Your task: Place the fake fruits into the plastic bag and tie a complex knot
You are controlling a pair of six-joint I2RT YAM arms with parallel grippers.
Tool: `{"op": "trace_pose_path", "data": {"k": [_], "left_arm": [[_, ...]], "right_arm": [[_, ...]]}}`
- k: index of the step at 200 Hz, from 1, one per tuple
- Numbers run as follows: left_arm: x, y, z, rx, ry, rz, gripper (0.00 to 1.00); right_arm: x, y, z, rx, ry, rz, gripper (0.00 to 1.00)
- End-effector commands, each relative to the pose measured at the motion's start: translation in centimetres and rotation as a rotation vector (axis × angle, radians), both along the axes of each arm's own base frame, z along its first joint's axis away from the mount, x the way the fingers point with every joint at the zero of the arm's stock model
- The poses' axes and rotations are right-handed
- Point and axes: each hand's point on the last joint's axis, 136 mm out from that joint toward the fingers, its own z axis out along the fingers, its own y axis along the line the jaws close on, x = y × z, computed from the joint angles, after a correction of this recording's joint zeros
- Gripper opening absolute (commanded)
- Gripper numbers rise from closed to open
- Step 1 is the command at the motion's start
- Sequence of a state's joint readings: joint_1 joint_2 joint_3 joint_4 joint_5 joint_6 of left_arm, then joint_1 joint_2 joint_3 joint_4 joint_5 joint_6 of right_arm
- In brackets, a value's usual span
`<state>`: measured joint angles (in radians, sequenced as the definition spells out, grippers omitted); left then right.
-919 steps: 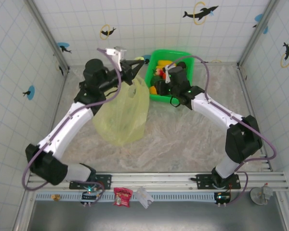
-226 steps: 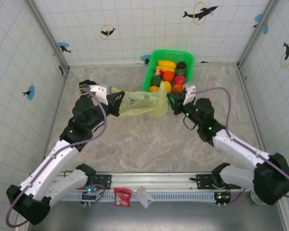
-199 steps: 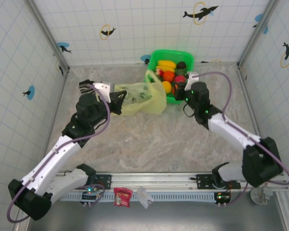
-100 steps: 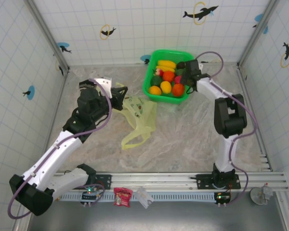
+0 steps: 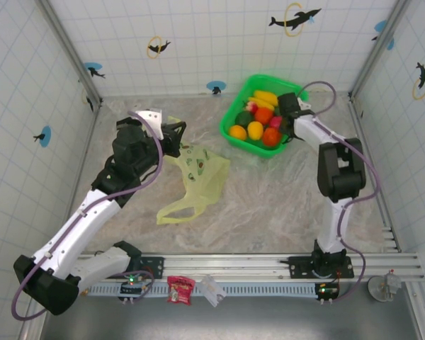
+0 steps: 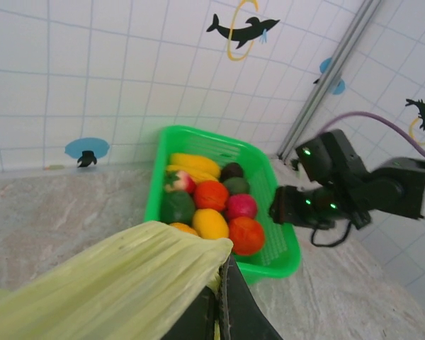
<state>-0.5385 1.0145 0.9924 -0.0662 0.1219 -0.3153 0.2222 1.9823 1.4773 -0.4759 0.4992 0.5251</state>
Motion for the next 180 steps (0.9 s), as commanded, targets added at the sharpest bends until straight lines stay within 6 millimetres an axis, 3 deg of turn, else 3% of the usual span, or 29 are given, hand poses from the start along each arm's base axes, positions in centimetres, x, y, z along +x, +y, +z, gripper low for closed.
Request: {"op": "trace_pose_path", "data": {"k": [1, 22, 38, 58, 89, 109, 116, 123, 137, 143, 180], "left_arm": [[0.1, 0.4, 2.0, -0.035, -0.035, 0.027, 0.0], [0.3, 0.4, 2.1, -0.035, -0.037, 0.033, 0.0], [0.6, 0.2, 2.0, -0.035, -0.033, 0.028, 0.0], [1.1, -0.3, 1.7, -0.035, -0.018, 0.019, 0.0], [1.8, -0.8, 1.3, -0.036, 0.005, 0.017, 0.0], [2.2, -1.1, 0.9, -0.035, 0.018, 0.015, 0.0], [2.3, -1.3, 0.8, -0.035, 0.022, 0.012, 0.0], [2.4, -1.4, 0.8, -0.036, 0.024, 0.009, 0.0], [2.7, -1.6, 0.8, -0.036, 0.029, 0.007, 0.0], [2.8, -1.7, 0.7, -0.035, 0.033, 0.009, 0.0], [3.2, -2.1, 0.6, -0.048, 0.044, 0.003, 0.0]], "right_arm": [[-4.1, -5.9, 2.0, -0.11, -0.014, -0.123, 0.65], [-7.9, -10.3, 1.4, -0.179, 0.009, -0.208, 0.67], [-9.7, -13.2, 1.9, -0.186, 0.001, -0.282, 0.68], [-9.4, -13.7, 4.5, -0.211, -0.056, -0.275, 0.72], [-6.6, -8.7, 8.0, -0.157, -0.193, -0.069, 0.68], [-4.2, -3.0, 7.7, 0.076, -0.256, 0.115, 0.41], [-3.4, -1.3, 7.7, 0.146, -0.277, 0.155, 0.4], [-2.7, 0.5, 7.7, 0.195, -0.289, 0.191, 0.44], [-1.0, 2.8, 7.7, 0.249, -0.273, 0.203, 0.67], [-0.2, 3.5, 7.6, 0.262, -0.261, 0.191, 0.73], [4.7, 4.4, 6.4, 0.214, -0.168, 0.039, 0.74]]}}
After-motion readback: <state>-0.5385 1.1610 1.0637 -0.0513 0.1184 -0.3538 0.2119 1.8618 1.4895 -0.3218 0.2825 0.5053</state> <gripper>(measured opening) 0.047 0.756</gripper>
